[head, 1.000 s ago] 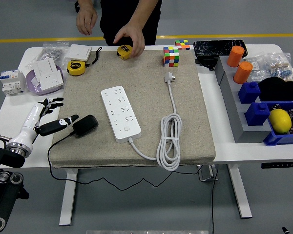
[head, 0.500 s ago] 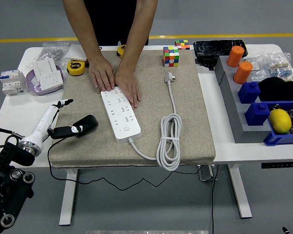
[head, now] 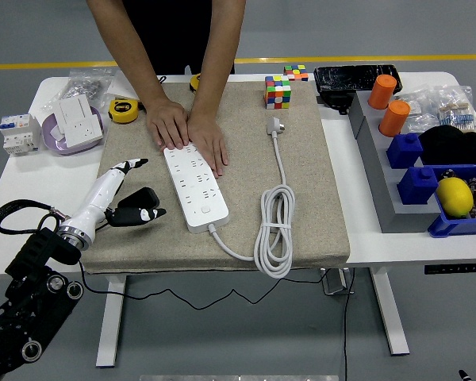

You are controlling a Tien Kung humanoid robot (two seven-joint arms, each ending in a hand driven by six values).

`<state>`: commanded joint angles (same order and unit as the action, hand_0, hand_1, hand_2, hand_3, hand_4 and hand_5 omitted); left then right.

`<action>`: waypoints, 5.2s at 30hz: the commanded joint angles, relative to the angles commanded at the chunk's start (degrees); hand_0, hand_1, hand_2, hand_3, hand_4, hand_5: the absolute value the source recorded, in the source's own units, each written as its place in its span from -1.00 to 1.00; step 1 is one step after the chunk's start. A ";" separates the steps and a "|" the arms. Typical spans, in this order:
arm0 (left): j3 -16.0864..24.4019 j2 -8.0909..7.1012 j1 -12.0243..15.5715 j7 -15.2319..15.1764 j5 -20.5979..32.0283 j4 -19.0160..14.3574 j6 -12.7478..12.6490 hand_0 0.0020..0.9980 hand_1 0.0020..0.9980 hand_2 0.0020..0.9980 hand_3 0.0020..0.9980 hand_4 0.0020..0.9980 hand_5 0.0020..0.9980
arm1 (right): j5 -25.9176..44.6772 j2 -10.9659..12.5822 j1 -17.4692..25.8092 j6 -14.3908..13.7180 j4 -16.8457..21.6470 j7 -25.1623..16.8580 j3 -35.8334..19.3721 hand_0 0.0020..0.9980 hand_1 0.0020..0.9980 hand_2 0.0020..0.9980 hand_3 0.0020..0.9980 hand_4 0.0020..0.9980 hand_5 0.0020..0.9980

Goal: Pick up the plug,place it near the board,insert it into the board,press the button

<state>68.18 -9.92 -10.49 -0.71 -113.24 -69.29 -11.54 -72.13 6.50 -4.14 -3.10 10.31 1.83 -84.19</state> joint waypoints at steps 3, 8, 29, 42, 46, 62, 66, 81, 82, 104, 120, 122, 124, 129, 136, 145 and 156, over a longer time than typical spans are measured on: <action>-1.17 -0.25 -0.77 -0.42 -1.69 1.80 -1.60 0.41 0.50 0.40 0.45 1.00 -0.75 | 0.06 0.00 -0.09 -0.02 0.00 -0.02 -0.07 0.66 0.53 0.50 0.55 1.00 0.94; -2.69 -0.45 -1.77 -0.83 -3.14 4.31 -3.32 0.23 0.36 0.23 0.22 1.00 -0.77 | 0.02 0.01 -0.09 -0.01 0.00 -0.01 -0.17 0.66 0.52 0.50 0.55 1.00 0.94; -3.96 -0.49 -3.89 -4.00 -4.71 10.45 -9.56 0.07 0.25 0.07 0.10 0.99 -0.82 | -0.35 0.05 -0.32 0.02 0.00 -0.20 -0.73 0.66 0.52 0.50 0.54 1.00 0.94; -3.19 -0.27 -3.86 -3.79 -5.52 12.09 -10.23 -0.21 -0.33 -0.22 0.02 0.95 -0.81 | -0.55 0.03 -0.16 0.02 0.00 -0.18 -0.92 0.66 0.52 0.50 0.54 1.00 0.93; -3.23 -0.22 -3.77 -4.11 -5.62 12.27 -10.51 -0.21 -0.33 -0.22 0.02 0.95 -0.81 | -0.61 0.04 -0.09 0.03 0.00 -0.16 -0.93 0.66 0.52 0.50 0.54 1.00 0.93; -2.77 -0.31 -3.48 -3.15 -6.08 10.90 -9.14 -0.34 -0.53 -0.54 -0.13 0.35 -0.98 | -0.47 0.11 -0.08 -0.03 0.00 -0.06 -0.84 0.66 0.52 0.50 0.54 1.00 0.93; -2.96 -0.64 -3.64 -3.16 -2.23 9.00 -8.15 -0.34 -0.52 -0.54 -0.14 0.33 -0.97 | -0.35 0.10 -0.17 -0.03 0.00 -0.10 -0.75 0.66 0.52 0.49 0.54 1.00 0.93; -7.56 -6.23 -12.97 -1.54 16.05 2.43 1.74 -0.33 -0.50 -0.52 -0.15 0.31 -0.94 | -0.75 0.18 -0.55 -0.10 0.00 0.16 -0.63 0.66 0.53 0.49 0.54 1.00 0.93; -8.56 -6.83 -14.11 -1.65 16.10 2.94 2.21 -0.33 -0.50 -0.52 -0.15 0.31 -0.94 | -0.78 0.21 -0.64 -0.09 0.00 0.15 -0.57 0.66 0.53 0.49 0.54 1.00 0.93; -23.59 -7.08 -23.71 -4.14 4.79 14.83 -0.48 -0.31 -0.44 -0.48 -0.13 0.33 -0.98 | -0.25 0.66 -1.54 0.07 0.00 -0.12 0.74 0.66 0.53 0.49 0.54 1.00 0.92; -24.73 -5.87 -24.38 -4.26 2.87 18.53 -0.79 -0.30 -0.40 -0.46 -0.11 0.36 -0.97 | -0.17 0.81 -1.16 0.15 0.00 -0.07 1.24 0.66 0.52 0.49 0.54 1.00 0.90; -25.14 -6.01 -24.44 -4.23 2.74 18.44 -0.67 -0.30 -0.40 -0.46 -0.11 0.36 -0.97 | -0.16 0.81 -1.17 0.13 0.00 -0.06 1.21 0.66 0.52 0.49 0.54 1.00 0.90; -25.42 -6.16 -24.50 -4.21 2.69 18.27 -0.62 -0.30 -0.40 -0.46 -0.11 0.36 -0.97 | -0.12 0.84 -1.19 0.13 0.00 -0.07 1.22 0.66 0.52 0.49 0.54 1.00 0.90; -25.76 -6.18 -25.00 -4.18 2.04 18.43 -0.62 -0.30 -0.40 -0.46 -0.11 0.36 -0.96 | 0.04 0.87 -1.31 0.13 0.00 -0.06 1.26 0.66 0.52 0.49 0.54 1.00 0.90; -26.38 -6.18 -25.44 -4.12 2.06 18.49 -0.35 -0.30 -0.39 -0.45 -0.11 0.37 -0.96 | 0.11 0.92 -1.47 0.14 0.00 -0.18 1.18 0.66 0.52 0.49 0.54 1.00 0.90; -26.38 -6.11 -25.79 -4.68 3.47 18.73 2.73 -0.24 0.07 0.09 0.12 0.98 -0.61 | 0.35 0.93 -1.42 0.04 0.00 -0.18 1.28 0.66 0.52 0.50 0.54 1.00 0.90; -26.16 -5.97 -26.34 -4.72 3.28 18.45 4.18 0.00 0.48 0.46 0.57 1.00 -0.27 | 0.32 0.94 -1.56 0.09 0.00 -0.27 1.07 0.66 0.52 0.50 0.54 1.00 0.90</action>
<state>42.02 -15.89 -36.83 -5.43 -109.96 -50.84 -7.36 -71.81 7.43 -5.69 -3.00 10.31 1.56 -83.11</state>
